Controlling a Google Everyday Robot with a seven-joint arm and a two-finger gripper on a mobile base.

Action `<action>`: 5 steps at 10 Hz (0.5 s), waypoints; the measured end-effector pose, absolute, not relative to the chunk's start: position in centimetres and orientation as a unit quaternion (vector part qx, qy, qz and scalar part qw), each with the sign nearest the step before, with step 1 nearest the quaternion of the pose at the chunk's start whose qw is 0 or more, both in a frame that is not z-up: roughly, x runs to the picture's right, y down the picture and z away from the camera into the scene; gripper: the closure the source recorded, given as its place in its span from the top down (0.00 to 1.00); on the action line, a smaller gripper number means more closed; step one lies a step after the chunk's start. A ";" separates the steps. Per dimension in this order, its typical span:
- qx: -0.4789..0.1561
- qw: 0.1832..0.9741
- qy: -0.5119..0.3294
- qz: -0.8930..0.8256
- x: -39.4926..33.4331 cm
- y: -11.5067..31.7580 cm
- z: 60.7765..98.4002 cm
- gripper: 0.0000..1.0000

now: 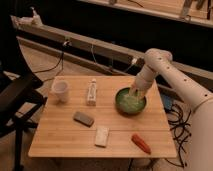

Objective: Move the arm in a circular motion

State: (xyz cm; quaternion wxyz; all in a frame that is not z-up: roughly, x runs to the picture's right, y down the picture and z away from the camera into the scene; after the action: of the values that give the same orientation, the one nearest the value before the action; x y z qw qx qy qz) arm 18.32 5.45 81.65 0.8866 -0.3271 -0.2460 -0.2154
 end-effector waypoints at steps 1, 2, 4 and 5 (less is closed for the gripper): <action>-0.328 0.886 -0.246 -0.214 18.5 5.1 81.9 0.41; -0.327 0.886 -0.249 -0.213 18.2 4.7 82.2 0.41; -0.327 0.886 -0.248 -0.214 17.9 4.3 82.4 0.41; -0.326 0.886 -0.248 -0.219 17.3 4.7 82.5 0.41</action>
State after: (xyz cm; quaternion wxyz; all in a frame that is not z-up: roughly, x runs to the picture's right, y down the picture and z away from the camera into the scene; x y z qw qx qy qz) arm 17.31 4.72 82.49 0.8857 -0.3258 -0.2484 -0.2185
